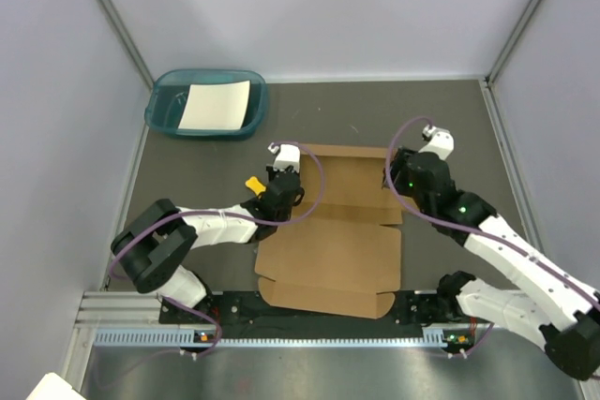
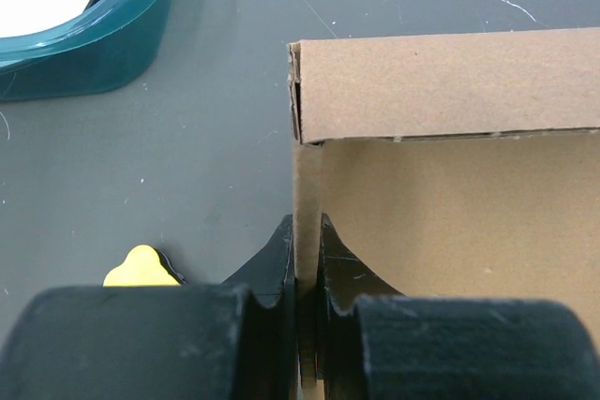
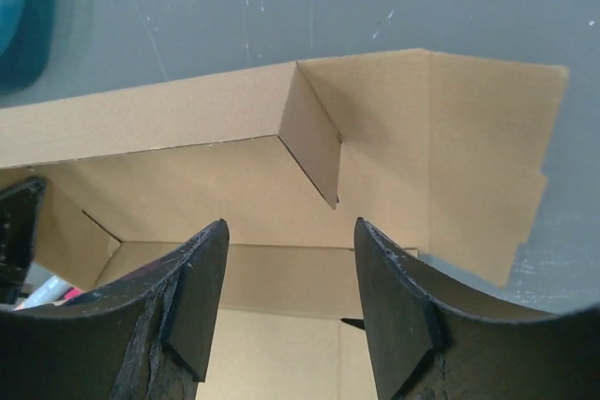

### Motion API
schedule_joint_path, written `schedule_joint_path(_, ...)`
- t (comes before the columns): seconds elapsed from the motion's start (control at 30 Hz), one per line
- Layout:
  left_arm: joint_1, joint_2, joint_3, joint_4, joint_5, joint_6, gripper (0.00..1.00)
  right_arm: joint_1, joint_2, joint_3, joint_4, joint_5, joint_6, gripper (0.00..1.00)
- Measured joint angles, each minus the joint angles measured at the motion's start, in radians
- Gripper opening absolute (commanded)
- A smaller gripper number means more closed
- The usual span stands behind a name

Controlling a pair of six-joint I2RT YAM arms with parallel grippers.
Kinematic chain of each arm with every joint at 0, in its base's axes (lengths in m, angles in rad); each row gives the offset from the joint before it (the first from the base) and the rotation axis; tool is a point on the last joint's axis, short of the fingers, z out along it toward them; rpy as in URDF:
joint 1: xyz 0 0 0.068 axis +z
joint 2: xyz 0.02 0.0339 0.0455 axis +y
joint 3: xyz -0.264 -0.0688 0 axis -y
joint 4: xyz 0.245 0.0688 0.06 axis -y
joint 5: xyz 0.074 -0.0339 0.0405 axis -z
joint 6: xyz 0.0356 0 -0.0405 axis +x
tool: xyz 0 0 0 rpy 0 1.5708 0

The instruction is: Fold the paper box

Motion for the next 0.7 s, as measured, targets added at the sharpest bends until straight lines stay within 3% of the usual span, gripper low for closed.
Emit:
schedule_joint_path(0.23,0.011,-0.008,0.003,-0.028,-0.002,-0.058,0.0,0.0,-0.142,-0.065,-0.052,0.027,0.025,0.56)
schedule_joint_path(0.5,0.042,-0.056,-0.047,-0.023,0.014,-0.152,0.0,0.0,-0.122,-0.214,-0.116,0.011,0.146,0.54)
schedule_joint_path(0.7,0.042,-0.057,-0.056,-0.009,0.003,-0.164,0.0,0.0,-0.059,-0.235,-0.107,0.006,0.216,0.56)
